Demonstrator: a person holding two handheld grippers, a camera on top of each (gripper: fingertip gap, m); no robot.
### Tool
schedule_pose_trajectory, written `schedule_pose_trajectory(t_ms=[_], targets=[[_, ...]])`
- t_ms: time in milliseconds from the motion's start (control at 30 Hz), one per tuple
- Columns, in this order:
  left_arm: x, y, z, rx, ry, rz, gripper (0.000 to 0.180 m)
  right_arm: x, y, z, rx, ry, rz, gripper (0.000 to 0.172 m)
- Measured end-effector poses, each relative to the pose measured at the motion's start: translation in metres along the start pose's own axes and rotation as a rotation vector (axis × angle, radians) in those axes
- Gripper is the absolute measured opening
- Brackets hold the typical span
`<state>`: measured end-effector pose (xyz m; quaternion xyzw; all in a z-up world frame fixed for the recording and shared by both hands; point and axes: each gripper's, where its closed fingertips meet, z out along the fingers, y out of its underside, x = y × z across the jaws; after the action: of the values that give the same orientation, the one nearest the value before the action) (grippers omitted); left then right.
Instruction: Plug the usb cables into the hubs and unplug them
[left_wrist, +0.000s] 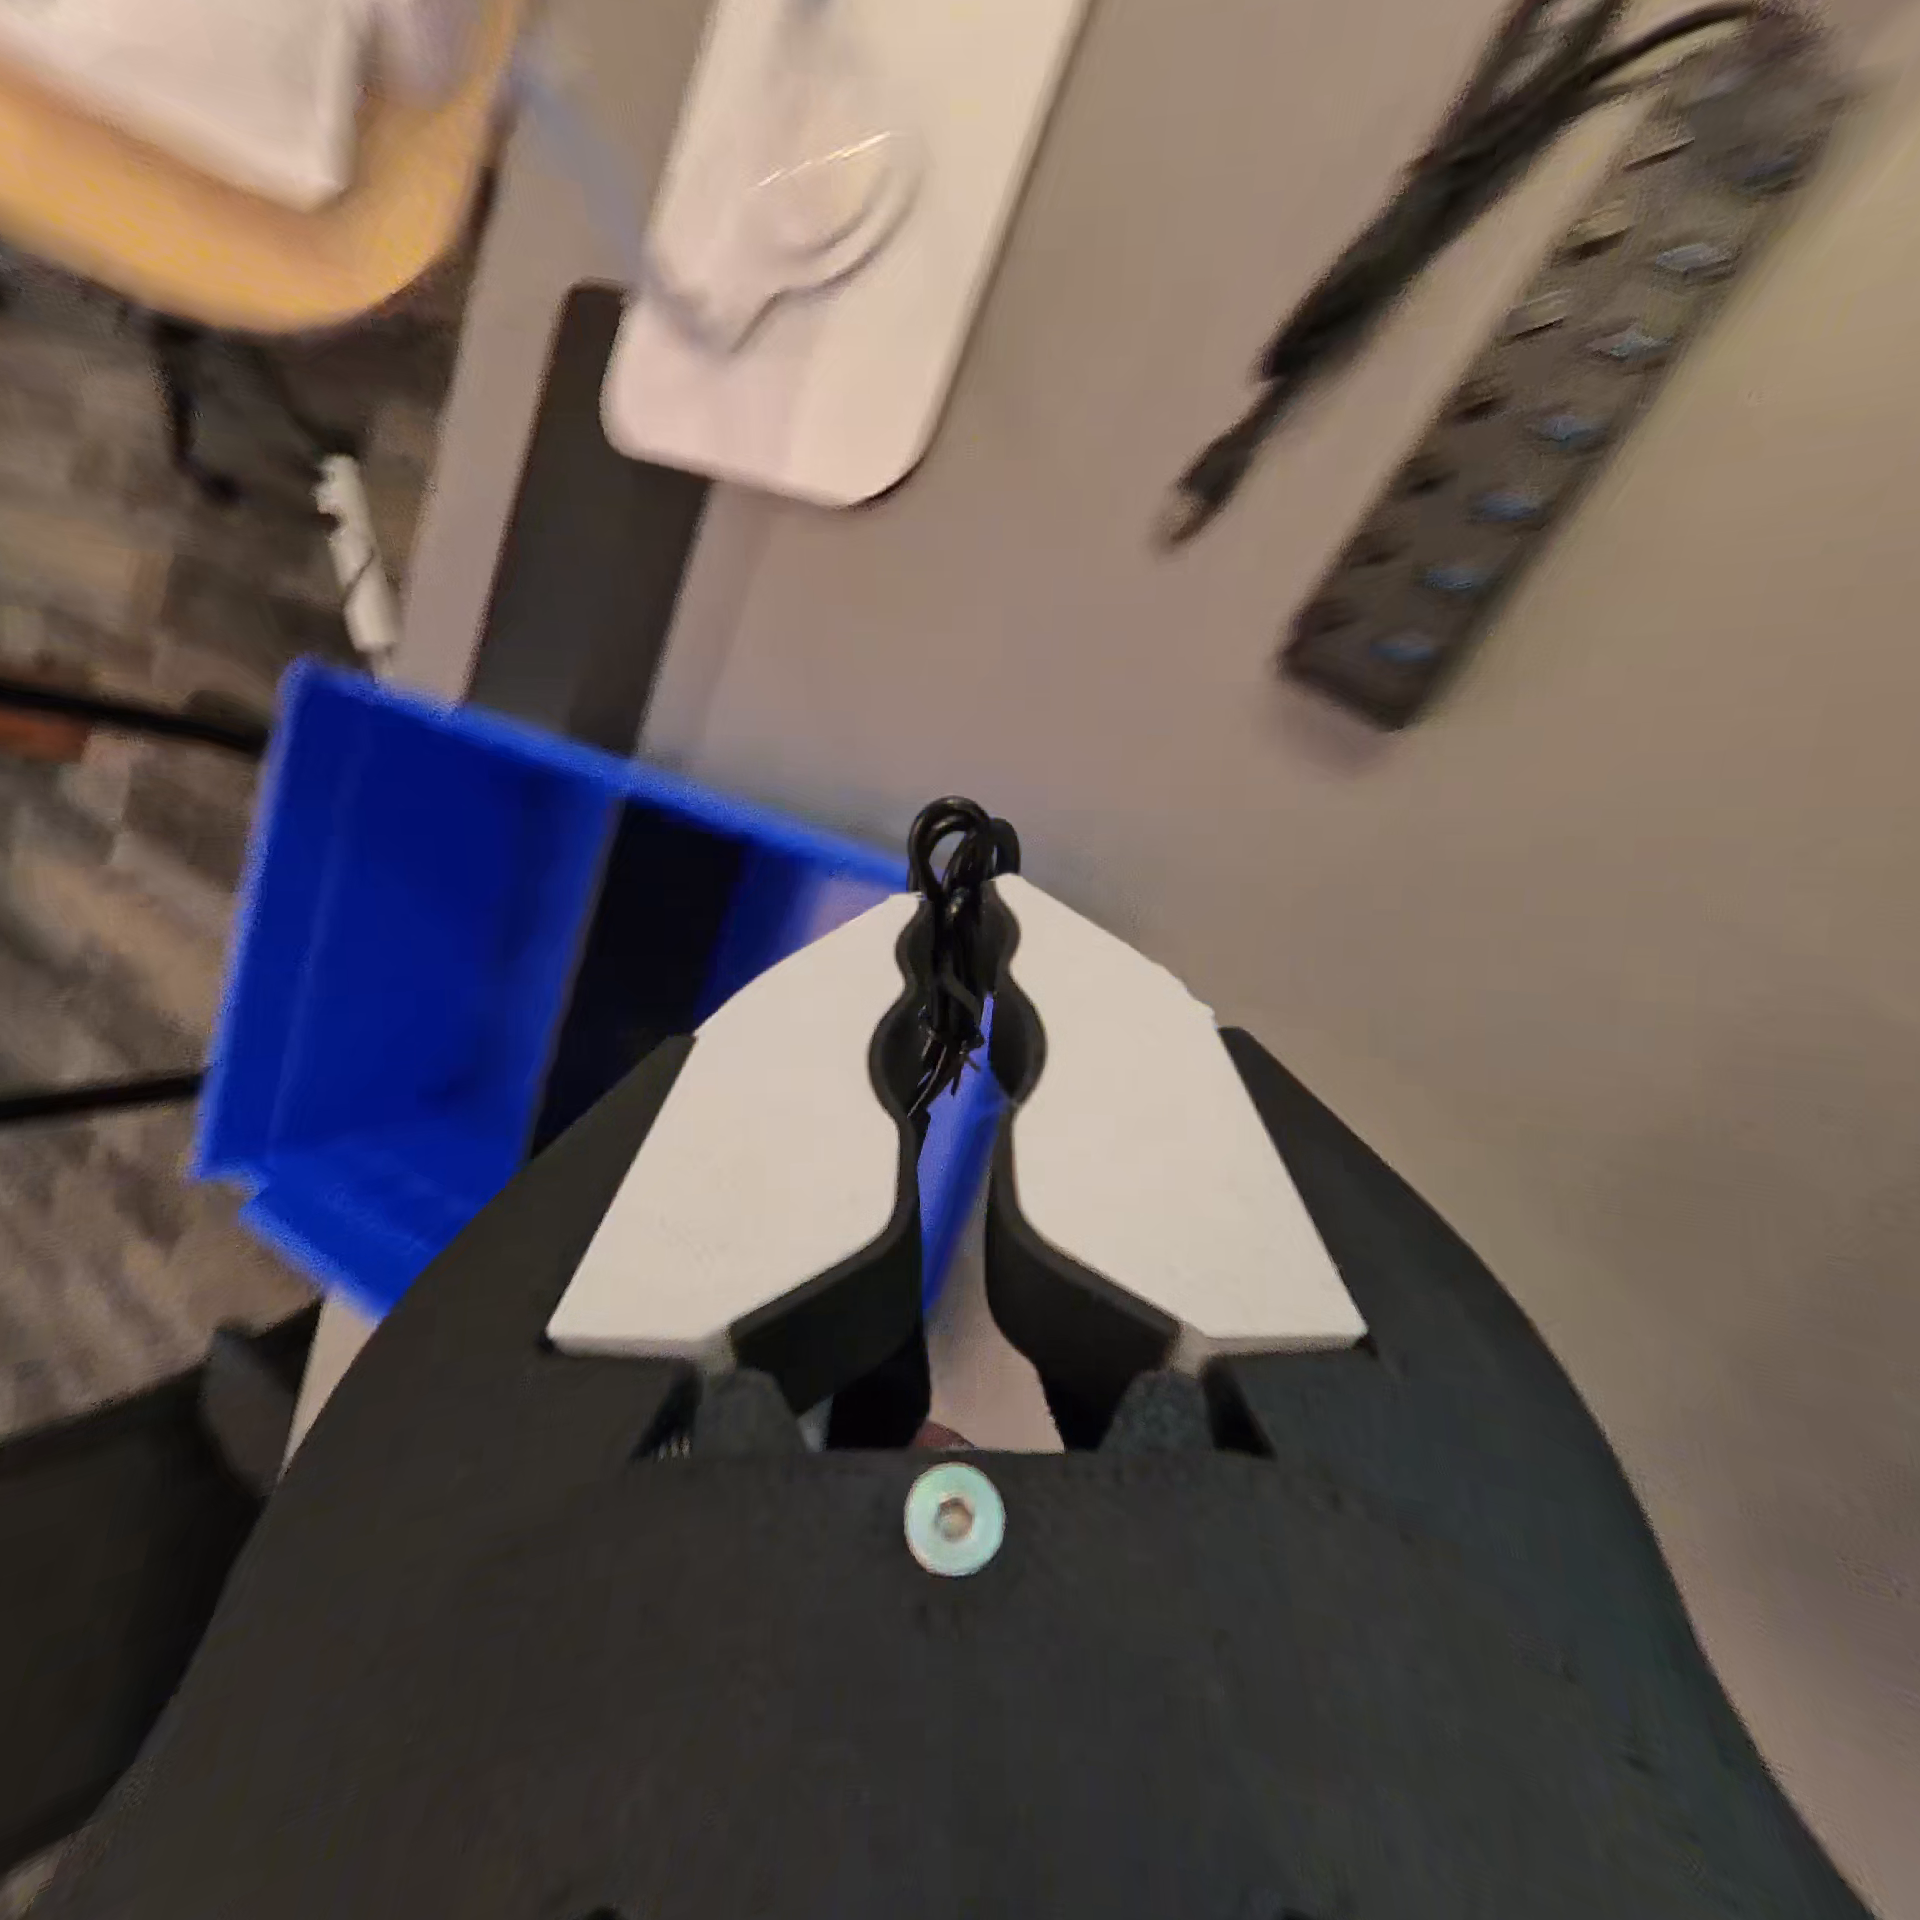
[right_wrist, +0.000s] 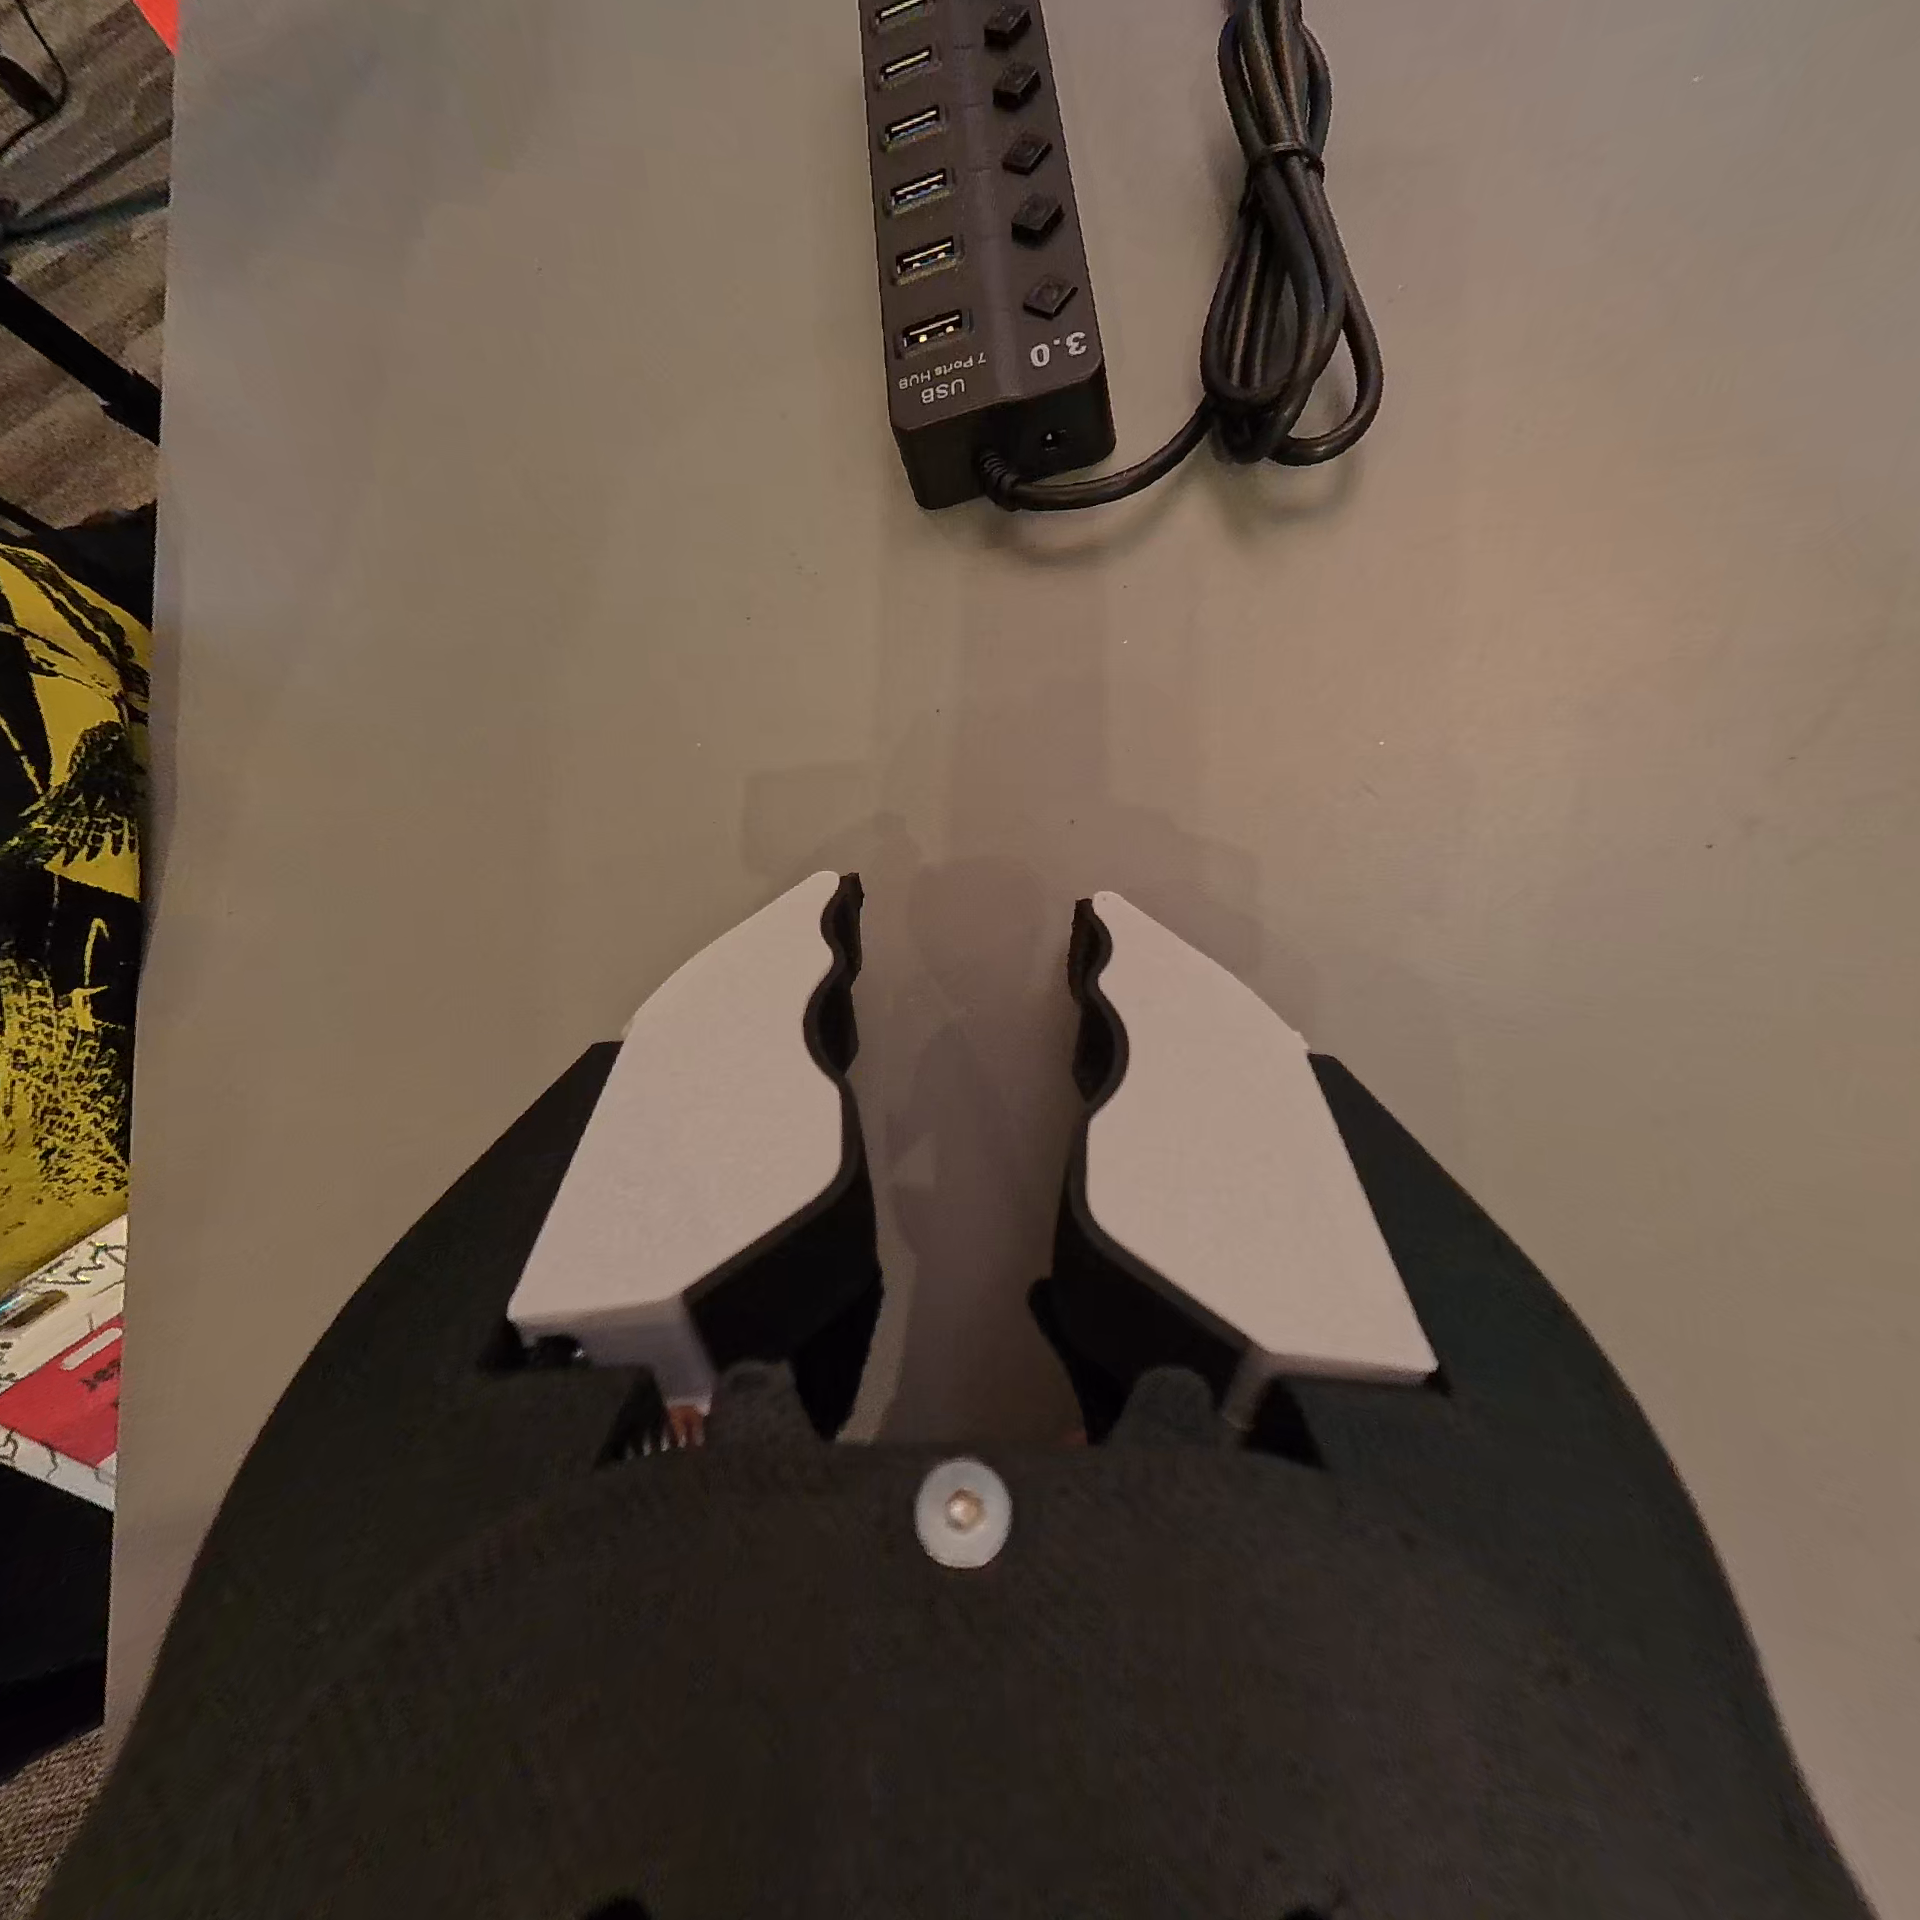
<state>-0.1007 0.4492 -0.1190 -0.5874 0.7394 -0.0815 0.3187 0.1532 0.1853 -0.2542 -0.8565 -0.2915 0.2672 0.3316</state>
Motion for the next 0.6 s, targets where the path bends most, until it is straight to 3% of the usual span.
schedule_pose_trajectory(t_ms=[167, 267, 333, 367, 467, 500, 600], targets=[[0.117, -0.024, 0.044, -0.014, 0.199, 0.111, 0.008, 0.0, 0.0, 0.0, -0.002, 0.004, -0.005, 0.038], [0.151, -0.032, 0.066, 0.041, 0.289, 0.099, 0.014, 0.0, 0.001, 0.0, -0.003, 0.008, -0.009, 0.038], [0.141, -0.029, 0.066, 0.038, 0.248, 0.136, 0.051, 0.0, 0.001, 0.0, -0.004, 0.01, -0.012, 0.038], [0.127, -0.03, 0.06, 0.058, 0.22, 0.143, 0.055, 0.0, 0.001, 0.0, -0.004, 0.012, -0.014, 0.038], [0.051, -0.015, 0.037, 0.046, 0.11, 0.122, 0.055, -0.001, 0.001, 0.0, -0.004, 0.009, -0.014, 0.038], [0.022, -0.005, 0.033, 0.028, 0.076, 0.112, 0.048, -0.001, 0.001, 0.0, -0.004, 0.005, -0.012, 0.038], [-0.045, 0.038, 0.045, -0.085, 0.037, 0.079, 0.037, -0.001, 0.001, 0.0, -0.003, 0.0, -0.01, 0.038]])
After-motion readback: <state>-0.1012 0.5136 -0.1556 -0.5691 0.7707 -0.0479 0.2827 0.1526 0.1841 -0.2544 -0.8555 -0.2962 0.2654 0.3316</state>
